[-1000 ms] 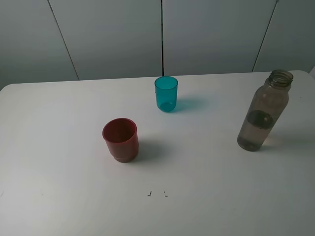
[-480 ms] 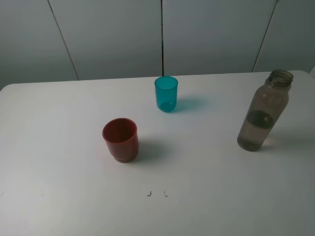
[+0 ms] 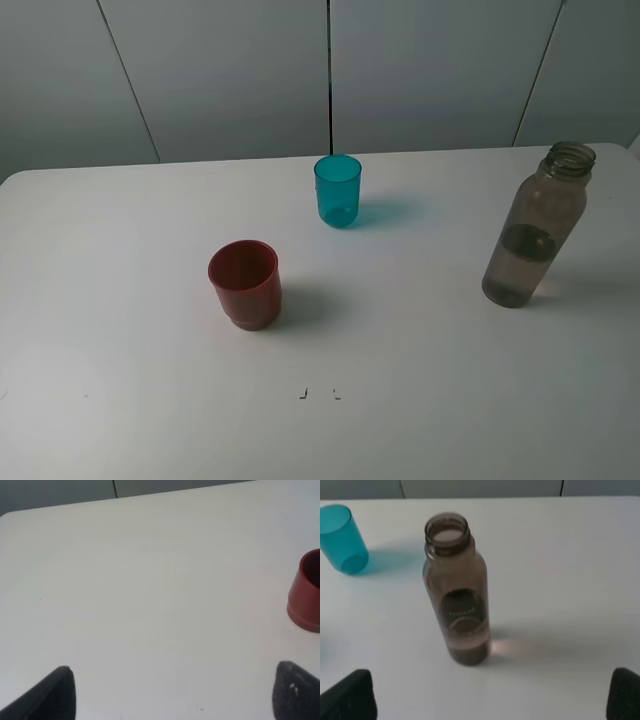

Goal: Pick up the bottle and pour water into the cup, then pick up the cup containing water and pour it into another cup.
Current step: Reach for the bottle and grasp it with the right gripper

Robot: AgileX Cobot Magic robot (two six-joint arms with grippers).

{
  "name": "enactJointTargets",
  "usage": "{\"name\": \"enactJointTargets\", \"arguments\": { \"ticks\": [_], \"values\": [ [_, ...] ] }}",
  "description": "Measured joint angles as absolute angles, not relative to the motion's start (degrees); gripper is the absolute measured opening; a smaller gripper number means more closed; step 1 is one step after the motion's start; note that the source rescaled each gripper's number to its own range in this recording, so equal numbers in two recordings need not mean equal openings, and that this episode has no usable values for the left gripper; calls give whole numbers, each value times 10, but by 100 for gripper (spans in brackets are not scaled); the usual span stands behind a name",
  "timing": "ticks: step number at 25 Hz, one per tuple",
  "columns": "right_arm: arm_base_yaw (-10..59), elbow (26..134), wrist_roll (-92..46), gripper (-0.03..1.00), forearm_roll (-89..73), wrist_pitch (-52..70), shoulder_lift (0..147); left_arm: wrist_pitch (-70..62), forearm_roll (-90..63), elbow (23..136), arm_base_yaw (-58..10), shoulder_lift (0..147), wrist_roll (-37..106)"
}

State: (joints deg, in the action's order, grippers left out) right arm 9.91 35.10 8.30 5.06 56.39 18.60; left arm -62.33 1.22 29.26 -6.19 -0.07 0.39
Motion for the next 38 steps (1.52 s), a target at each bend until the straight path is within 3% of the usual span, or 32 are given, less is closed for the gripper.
{"name": "enactJointTargets", "arguments": {
  "ticks": [7, 12, 23, 33, 38],
  "values": [
    [99, 337, 60, 100, 36, 418, 313, -623, 12, 293, -62, -1, 4],
    [99, 269, 34, 100, -12, 310, 382, -623, 12, 293, -62, -1, 4],
    [99, 169, 25, 100, -32, 198, 514, -623, 12, 293, -62, -1, 0],
    [99, 75, 24, 100, -54, -30, 614, -623, 12, 293, -62, -1, 0],
    [99, 55, 8, 100, -51, -88, 668, -623, 12, 293, -62, -1, 0]
  ]
}}
